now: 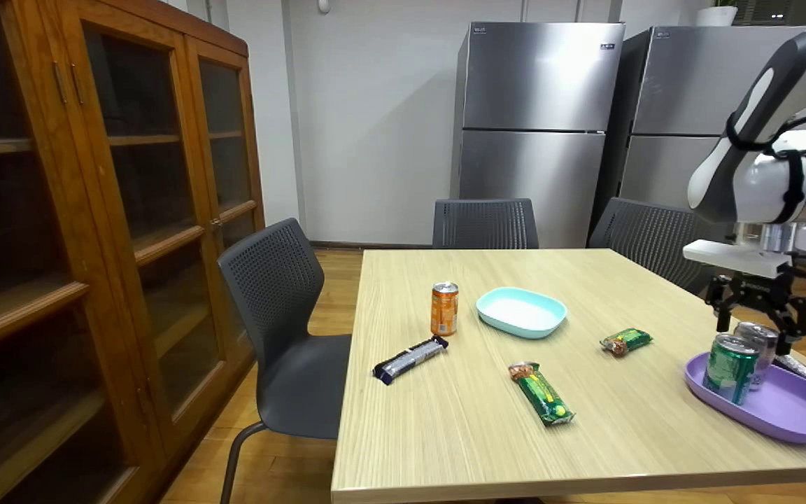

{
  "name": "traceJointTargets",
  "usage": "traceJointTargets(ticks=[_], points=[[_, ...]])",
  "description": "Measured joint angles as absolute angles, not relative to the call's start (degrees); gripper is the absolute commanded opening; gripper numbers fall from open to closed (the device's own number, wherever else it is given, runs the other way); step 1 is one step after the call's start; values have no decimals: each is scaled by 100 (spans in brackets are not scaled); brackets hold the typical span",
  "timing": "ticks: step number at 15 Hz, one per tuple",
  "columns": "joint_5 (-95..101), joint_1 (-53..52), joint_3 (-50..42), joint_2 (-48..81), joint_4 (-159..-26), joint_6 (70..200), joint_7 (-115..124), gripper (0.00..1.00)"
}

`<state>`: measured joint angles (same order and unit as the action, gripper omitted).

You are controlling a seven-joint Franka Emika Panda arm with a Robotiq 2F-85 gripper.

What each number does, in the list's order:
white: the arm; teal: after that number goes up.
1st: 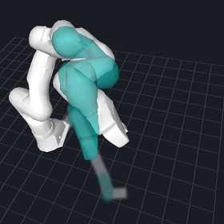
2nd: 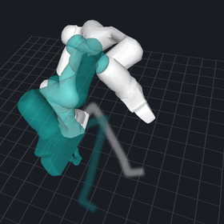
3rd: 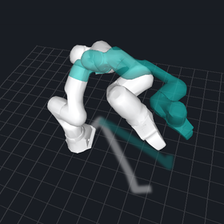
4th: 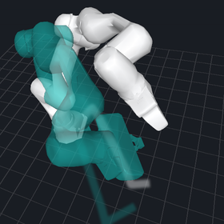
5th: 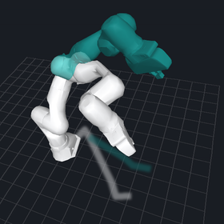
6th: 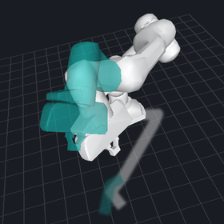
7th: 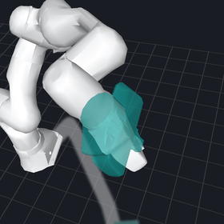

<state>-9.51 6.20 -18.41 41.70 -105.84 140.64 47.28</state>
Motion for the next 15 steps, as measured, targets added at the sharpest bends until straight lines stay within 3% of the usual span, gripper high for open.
traceJointTargets(ticks=[15], points=[[-675,56,-1802,2971,-11272,14569,4725,100]])
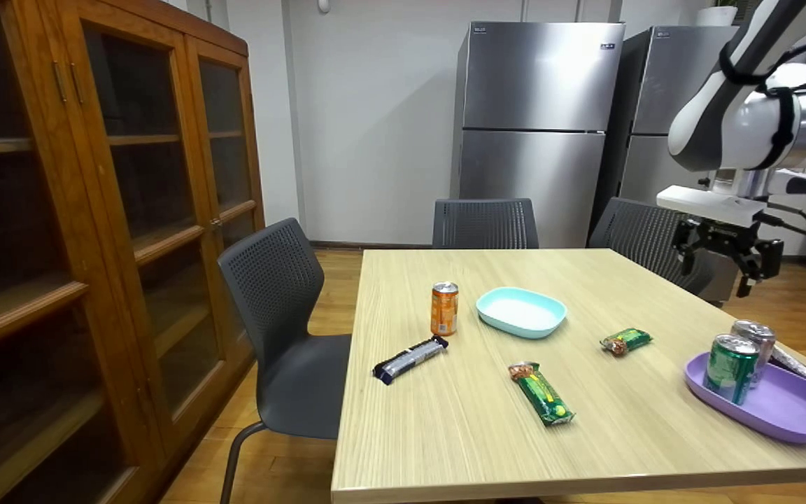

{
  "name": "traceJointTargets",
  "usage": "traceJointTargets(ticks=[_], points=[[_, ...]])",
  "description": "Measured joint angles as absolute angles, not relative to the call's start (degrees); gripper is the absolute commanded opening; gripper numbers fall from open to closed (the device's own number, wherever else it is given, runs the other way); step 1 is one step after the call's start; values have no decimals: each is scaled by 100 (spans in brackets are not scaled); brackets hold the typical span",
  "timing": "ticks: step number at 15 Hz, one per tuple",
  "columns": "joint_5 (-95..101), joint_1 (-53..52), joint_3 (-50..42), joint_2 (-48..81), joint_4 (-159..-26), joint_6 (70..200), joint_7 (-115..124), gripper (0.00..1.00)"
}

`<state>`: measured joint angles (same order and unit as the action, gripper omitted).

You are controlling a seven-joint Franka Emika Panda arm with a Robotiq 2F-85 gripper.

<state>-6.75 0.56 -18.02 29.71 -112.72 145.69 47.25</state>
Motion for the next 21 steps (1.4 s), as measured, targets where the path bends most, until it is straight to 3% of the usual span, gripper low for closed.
traceJointTargets(ticks=[21], points=[[-258,-1564,-677,2922,-11184,14817,5205,100]])
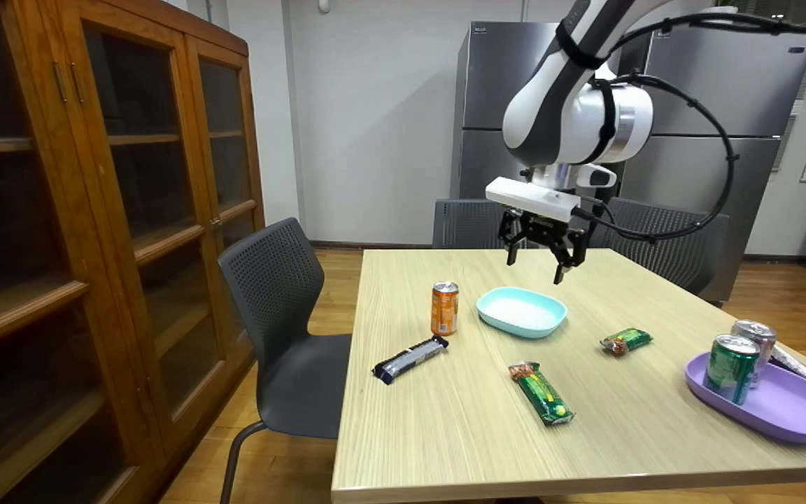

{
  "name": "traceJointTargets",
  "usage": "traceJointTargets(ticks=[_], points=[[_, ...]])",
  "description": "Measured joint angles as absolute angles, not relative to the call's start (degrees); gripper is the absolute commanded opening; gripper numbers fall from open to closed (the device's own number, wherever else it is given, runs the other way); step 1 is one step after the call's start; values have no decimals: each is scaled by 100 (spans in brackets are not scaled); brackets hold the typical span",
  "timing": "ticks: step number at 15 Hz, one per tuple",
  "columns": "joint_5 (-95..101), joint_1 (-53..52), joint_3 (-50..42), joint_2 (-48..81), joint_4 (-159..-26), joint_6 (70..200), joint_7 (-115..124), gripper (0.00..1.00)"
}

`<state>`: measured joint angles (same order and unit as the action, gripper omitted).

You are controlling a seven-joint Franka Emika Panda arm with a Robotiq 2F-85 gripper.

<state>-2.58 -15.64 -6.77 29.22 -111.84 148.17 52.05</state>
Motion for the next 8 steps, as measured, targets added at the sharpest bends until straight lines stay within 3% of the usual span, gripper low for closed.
traceJointTargets(ticks=[8], points=[[-186,-1914,-418,3766,-10156,14746,5208,100]])
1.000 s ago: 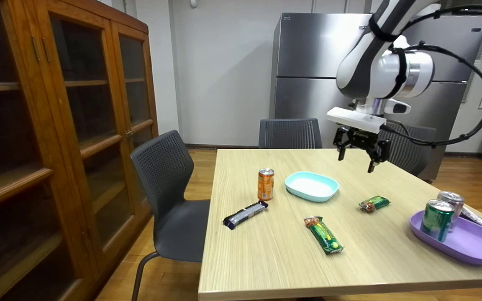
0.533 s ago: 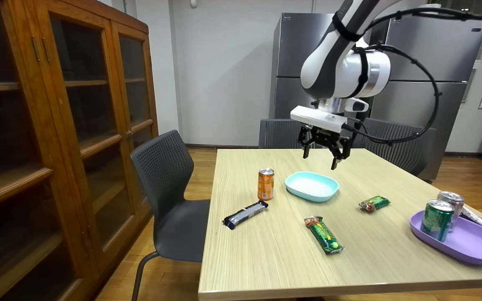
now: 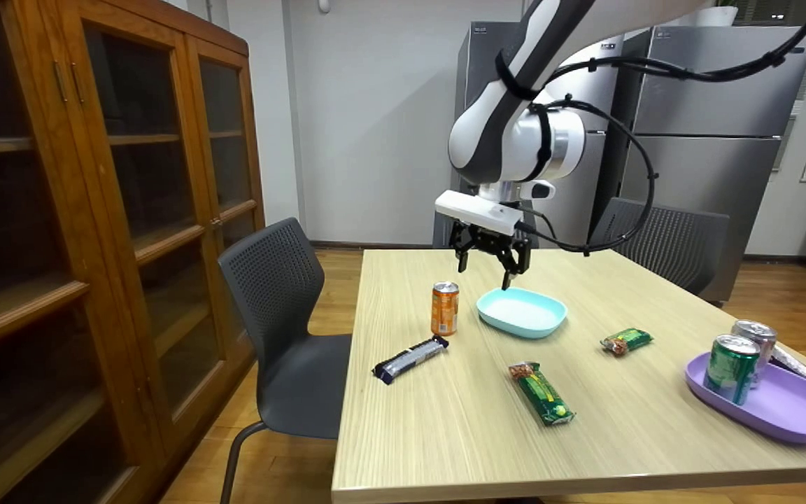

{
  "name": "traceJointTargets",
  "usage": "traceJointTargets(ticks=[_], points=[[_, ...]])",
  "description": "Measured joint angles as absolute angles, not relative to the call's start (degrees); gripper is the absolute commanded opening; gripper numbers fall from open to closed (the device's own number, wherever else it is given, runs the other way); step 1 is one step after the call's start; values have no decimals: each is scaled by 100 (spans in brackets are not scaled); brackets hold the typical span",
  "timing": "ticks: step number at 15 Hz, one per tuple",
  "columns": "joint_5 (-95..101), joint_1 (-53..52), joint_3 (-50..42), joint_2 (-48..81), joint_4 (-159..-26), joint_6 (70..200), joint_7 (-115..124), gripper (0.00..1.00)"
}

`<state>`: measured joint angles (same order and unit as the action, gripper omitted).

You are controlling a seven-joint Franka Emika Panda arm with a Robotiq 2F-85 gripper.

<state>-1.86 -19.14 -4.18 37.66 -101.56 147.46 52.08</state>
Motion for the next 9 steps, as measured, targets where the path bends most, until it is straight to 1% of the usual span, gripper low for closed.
traceJointTargets(ticks=[9], points=[[-186,-1963,-304,4829,-8572,14208,5145,100]])
